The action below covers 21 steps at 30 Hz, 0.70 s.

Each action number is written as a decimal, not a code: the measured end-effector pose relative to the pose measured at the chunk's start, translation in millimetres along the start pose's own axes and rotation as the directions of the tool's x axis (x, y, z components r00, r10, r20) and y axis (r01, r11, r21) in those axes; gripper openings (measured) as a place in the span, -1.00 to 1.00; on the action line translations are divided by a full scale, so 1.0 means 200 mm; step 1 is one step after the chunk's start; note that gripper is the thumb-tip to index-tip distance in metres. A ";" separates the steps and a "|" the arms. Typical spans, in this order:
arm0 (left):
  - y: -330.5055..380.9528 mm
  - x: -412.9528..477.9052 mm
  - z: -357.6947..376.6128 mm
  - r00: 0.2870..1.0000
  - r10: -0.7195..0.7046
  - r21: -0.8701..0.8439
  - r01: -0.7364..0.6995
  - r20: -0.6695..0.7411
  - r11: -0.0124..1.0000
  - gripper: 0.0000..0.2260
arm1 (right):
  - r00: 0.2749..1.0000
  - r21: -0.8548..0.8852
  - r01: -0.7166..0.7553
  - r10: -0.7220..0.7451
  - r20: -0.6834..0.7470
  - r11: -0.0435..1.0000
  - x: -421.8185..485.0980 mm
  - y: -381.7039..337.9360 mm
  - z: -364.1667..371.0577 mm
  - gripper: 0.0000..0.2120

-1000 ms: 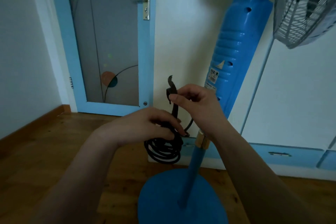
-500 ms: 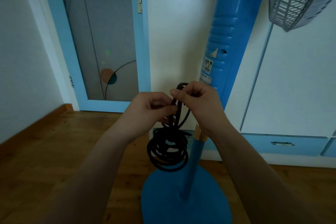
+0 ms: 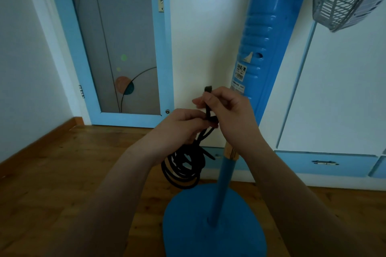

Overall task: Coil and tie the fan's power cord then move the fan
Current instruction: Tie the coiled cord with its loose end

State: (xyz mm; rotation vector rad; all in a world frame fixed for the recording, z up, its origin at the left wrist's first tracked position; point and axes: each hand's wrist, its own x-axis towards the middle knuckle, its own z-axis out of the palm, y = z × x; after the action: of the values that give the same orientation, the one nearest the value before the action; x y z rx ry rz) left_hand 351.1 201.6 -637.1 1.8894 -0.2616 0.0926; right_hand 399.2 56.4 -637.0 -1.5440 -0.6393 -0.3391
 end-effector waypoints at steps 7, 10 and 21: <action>0.00 0.01 0.00 0.981 -0.002 -0.017 -0.002 -0.194 1.000 -0.67 | 0.998 -0.267 0.010 0.005 0.058 0.964 -0.01 0.00 0.01 -0.72; -0.01 0.01 -0.01 0.965 -0.009 -0.060 -0.006 -0.260 0.998 -0.68 | 0.996 -0.481 0.085 -0.067 0.054 0.872 -0.01 0.00 -0.02 -0.74; -0.01 -0.01 -0.12 0.920 0.202 0.090 -0.182 -0.336 0.979 -0.77 | 0.962 -0.466 0.073 0.061 0.265 0.882 -0.03 0.01 -0.03 -0.90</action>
State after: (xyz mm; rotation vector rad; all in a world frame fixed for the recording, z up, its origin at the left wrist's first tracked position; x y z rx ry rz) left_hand 351.5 225.2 -631.1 1.8623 -0.2050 0.5651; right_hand 396.4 49.7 -640.8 -2.0844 -0.8173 -0.3018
